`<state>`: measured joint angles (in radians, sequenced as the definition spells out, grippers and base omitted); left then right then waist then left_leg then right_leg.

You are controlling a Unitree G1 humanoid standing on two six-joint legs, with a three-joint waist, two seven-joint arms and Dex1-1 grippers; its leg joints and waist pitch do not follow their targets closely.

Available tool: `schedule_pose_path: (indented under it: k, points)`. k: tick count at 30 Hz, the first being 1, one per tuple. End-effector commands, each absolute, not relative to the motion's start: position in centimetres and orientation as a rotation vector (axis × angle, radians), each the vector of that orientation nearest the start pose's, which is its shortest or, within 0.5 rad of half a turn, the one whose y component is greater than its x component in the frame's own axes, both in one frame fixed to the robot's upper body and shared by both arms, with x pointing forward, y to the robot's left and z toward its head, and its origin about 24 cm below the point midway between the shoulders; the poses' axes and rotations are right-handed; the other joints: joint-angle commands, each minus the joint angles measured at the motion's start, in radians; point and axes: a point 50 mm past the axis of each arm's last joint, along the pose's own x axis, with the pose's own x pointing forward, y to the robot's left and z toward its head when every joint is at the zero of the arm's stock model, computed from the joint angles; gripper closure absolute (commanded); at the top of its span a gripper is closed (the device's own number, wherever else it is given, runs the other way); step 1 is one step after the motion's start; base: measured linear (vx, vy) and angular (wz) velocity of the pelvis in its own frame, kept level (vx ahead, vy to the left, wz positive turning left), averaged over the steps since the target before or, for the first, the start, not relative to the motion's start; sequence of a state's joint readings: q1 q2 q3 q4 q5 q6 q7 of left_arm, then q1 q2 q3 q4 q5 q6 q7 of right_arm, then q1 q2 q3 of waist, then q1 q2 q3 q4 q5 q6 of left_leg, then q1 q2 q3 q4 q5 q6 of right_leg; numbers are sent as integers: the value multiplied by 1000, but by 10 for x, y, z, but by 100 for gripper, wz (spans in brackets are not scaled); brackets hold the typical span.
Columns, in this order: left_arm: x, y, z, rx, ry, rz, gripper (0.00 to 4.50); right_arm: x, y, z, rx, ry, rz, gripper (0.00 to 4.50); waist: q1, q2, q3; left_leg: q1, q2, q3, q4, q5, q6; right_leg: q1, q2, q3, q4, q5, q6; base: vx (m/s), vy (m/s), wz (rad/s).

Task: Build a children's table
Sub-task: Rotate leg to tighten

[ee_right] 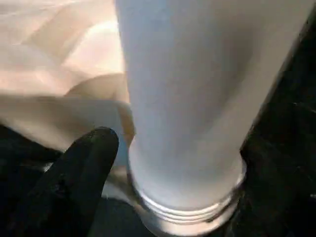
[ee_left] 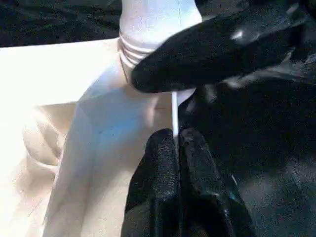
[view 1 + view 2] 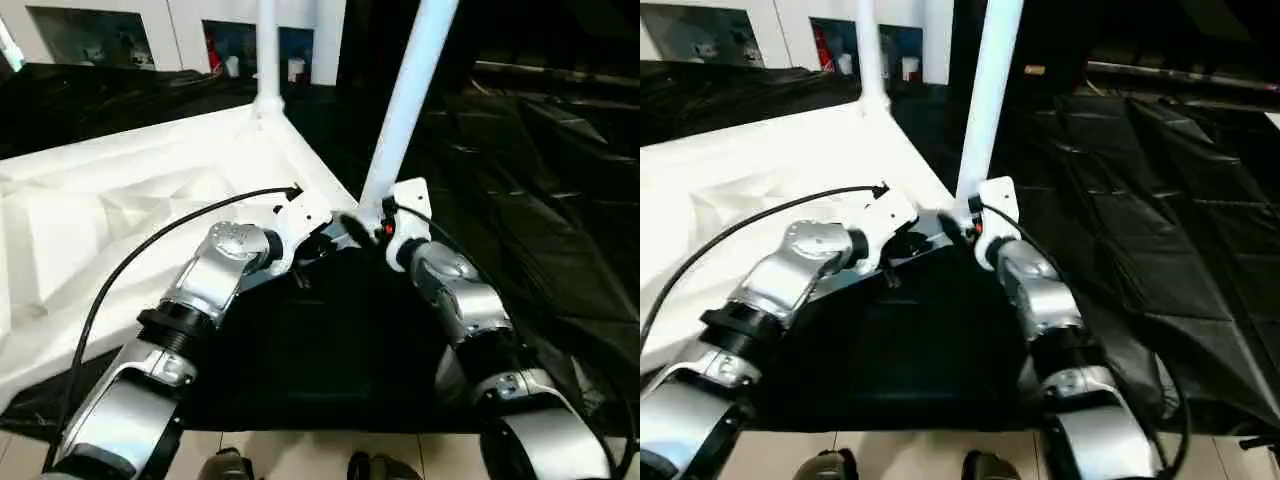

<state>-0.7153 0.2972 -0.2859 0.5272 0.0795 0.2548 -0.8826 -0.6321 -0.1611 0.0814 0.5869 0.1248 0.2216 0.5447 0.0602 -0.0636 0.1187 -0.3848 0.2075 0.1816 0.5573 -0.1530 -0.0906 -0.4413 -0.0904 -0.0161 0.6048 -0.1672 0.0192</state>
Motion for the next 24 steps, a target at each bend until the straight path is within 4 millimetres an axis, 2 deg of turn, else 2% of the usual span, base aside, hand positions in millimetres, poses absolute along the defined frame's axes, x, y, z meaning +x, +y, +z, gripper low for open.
schedule_pose_path:
  k: [1, 3, 6, 9, 12, 17, 19, 20, 22, 24]
  points:
    - [334, 109, 70, 463, 403, -1164, 450, 342, -116, 74, -111, 238, 830, 42, 6, -3, -61, 6, 8, 6, -64, -244, 42, 55, -25, 20, -75, -236, -162, 0, 0, 0]
    - [329, 116, 72, 468, 402, -1232, 450, 331, -125, 78, -160, 228, 949, 42, 10, -6, -69, 8, 8, 7, -57, -183, 67, 62, -23, 18, -63, -136, -187, 0, 0, 0]
    - [319, 122, 76, 452, 407, -1344, 450, 318, -134, 84, -192, 240, 1087, 42, 7, -6, -71, 6, 7, 12, -51, -118, 102, 64, -20, 17, -51, -28, -232, 0, 0, 0]
    - [313, 123, 80, 409, 398, -1424, 450, 312, -136, 86, -208, 253, 1150, 42, 4, -7, -70, 11, 10, 15, -50, -123, 111, 62, -23, 18, -52, -39, -260, 0, 0, 0]
    - [310, 124, 83, 395, 394, -1454, 450, 309, -137, 87, -214, 258, 1179, 42, 7, -4, -68, 15, 12, 16, -50, -140, 106, 59, -26, 19, -54, -77, -263, 0, 0, 0]
    - [309, 126, 83, 404, 396, -1472, 450, 303, -138, 87, -206, 286, 1236, 42, 11, -5, -66, 15, 13, 14, -54, -185, 76, 56, -28, 21, -61, -162, -236, 0, 0, 0]
    - [309, 126, 83, 403, 397, -1474, 450, 301, -137, 85, -212, 305, 1256, 42, 12, -6, -66, 14, 13, 14, -53, -182, 75, 57, -27, 21, -60, -156, -232, 0, 0, 0]
    - [309, 126, 83, 403, 397, -1474, 450, 301, -137, 85, -212, 306, 1256, 68, 13, -7, -66, 14, 12, 13, -52, -173, 77, 57, -27, 21, -58, -145, -231, 0, 0, 0]
    - [309, 126, 83, 406, 397, -1466, 450, 299, -137, 83, -221, 318, 1260, 68, 12, -8, -66, 13, 11, 14, -51, -162, 80, 57, -27, 21, -58, -135, -233, 0, 0, 0]
    - [309, 126, 82, 409, 397, -1462, 450, 300, -137, 82, -228, 325, 1255, 93, 14, -8, -67, 14, 10, 15, -50, -152, 84, 57, -26, 20, -56, -125, -236, 0, 0, 0]
